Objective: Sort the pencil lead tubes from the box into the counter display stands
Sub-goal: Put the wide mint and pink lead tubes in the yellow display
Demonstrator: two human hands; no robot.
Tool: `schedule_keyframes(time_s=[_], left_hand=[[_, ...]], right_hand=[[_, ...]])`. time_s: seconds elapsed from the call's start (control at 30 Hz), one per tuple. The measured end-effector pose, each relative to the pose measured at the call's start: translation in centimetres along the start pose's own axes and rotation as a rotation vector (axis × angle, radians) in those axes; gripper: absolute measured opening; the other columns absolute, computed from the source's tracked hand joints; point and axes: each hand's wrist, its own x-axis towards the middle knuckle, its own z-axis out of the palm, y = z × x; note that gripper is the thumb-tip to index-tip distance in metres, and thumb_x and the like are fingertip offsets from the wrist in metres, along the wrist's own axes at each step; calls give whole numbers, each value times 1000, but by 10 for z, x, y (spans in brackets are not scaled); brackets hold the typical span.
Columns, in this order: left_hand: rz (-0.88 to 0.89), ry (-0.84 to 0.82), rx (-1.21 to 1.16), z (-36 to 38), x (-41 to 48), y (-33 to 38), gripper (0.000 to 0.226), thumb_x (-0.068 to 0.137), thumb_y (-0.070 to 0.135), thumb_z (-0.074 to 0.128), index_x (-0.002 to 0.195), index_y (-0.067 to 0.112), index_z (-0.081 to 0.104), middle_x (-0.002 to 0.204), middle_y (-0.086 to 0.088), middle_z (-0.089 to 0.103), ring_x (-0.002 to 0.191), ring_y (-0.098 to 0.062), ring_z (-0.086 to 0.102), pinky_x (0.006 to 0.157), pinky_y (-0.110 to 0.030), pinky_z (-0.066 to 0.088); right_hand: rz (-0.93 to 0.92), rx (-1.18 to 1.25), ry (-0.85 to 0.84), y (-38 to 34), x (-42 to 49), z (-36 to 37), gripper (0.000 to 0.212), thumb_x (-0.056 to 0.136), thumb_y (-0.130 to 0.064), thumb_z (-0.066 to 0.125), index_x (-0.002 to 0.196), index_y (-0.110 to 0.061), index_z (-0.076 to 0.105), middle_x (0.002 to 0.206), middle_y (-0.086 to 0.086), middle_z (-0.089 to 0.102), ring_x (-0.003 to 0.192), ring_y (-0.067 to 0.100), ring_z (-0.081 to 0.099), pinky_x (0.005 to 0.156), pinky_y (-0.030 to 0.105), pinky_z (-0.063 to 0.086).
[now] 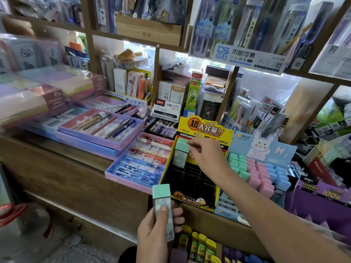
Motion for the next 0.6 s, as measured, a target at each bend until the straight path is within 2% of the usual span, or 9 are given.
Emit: schedule_keyframes(time_s=[0.2,0.3,0.37,0.47,0.6], left_hand=[[19,-9,21,1,-1,1,23,104,14,51,108,3,70,86,-24,78,63,-25,74,50,-27,58],[49,-8,51,1,-1,0,21,104,15,50,111,5,67,87,-22,78,65,-28,75,50,-27,57],[53,-4,62,0,0,-2,21,104,18,52,111,6,67,89,-22,78,68,-29,76,51,-28,58],[51,0,79,0,2,-5,20,103,20,53,110,7,68,90,-20,79,72,-31,77,54,-28,58],[51,0,97,0,3,-7,20,100,21,59,108,9,72,91,-19,79,76,-29,77,56,-27,59]], right_hand=[[11,-36,-14,2,-3,-2,30,98,-8,65,127,-12,72,102,3,78,91,15,72,93,37,59],[47,48,21,2,-13,-5,30,97,-8,65,125,-18,72,89,-9,72,80,7,70,81,27,60],[83,128,11,0,-23,-7,22,96,-10,67,112,-23,74,85,-11,70,71,5,70,69,16,57],[145,243,-101,-5,-39,-7,12,97,-15,68,95,-26,74,83,-5,74,64,7,71,55,12,50],[199,339,-280,-10,-57,-7,13,100,-25,66,98,-21,77,83,-4,77,61,9,69,55,14,47]])
